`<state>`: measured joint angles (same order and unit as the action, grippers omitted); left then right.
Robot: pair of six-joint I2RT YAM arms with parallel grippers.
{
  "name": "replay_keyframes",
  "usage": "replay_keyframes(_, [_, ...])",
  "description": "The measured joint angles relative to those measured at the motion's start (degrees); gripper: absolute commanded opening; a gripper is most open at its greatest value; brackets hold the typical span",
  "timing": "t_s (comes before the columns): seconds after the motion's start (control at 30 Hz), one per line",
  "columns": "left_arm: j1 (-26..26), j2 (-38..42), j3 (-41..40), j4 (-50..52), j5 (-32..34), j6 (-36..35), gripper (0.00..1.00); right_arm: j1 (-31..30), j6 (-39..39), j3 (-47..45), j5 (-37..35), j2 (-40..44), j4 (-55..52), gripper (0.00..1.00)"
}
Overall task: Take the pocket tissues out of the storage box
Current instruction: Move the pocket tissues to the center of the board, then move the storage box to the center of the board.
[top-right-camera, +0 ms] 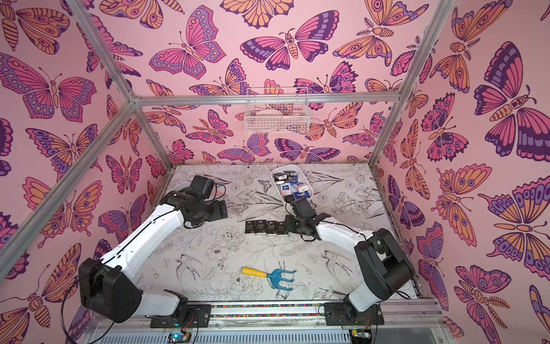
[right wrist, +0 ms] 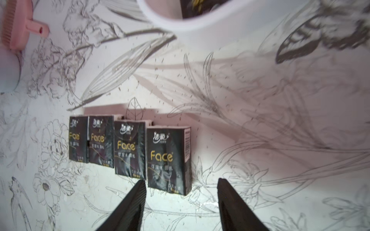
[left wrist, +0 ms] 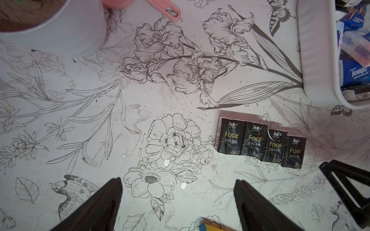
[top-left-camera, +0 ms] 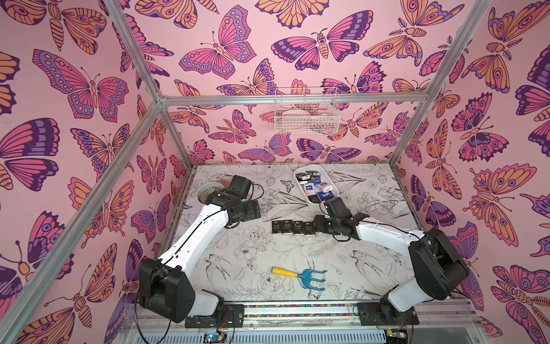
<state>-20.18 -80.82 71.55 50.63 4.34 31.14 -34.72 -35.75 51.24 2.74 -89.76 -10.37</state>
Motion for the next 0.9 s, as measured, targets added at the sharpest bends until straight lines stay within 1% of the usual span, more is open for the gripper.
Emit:
replay_keyframes(0.2, [-0.3, 0.0, 0.0, 0.0, 0.0, 0.0, 0.94, 8.5, -1.8, 3.7, -2.5, -0.2, -0.7, 0.64])
replay_keyframes(0.27, [-0.4, 0.0, 0.0, 0.0, 0.0, 0.0, 0.93, 10.2, -2.5, 5.2, -3.2, -1.0, -0.5, 0.65])
replay_keyframes(0.37, [-0.4, 0.0, 0.0, 0.0, 0.0, 0.0, 0.93, 11.3, -3.8, 8.3, -3.9, -3.5, -0.3, 0.66])
replay_keyframes(0.57, [-0.5, 0.0, 0.0, 0.0, 0.0, 0.0, 0.93, 12.5, -6.3, 16.2, -4.5, -11.2, -1.3, 0.65])
replay_keyframes(0.67, [-0.5, 0.2, 0.0, 0.0, 0.0, 0.0, 0.94, 13.0, -7.3, 18.6, -5.2, -14.0, -2.7, 0.65])
replay_keyframes(0.73, [-0.5, 0.5, 0.0, 0.0, 0.2, 0.0, 0.94, 13.2, -7.8, 19.7, -5.4, -15.3, -3.9, 0.63])
replay_keyframes(0.83, [-0.5, 1.1, 0.0, 0.0, 0.3, 0.0, 0.94, 13.4, -8.4, 22.1, -5.8, -17.4, -6.0, 0.58])
replay_keyframes(0.9, [-0.5, 1.6, 0.0, 0.0, 0.5, 0.0, 0.94, 13.6, -9.1, 23.4, -5.9, -18.4, -7.2, 0.50])
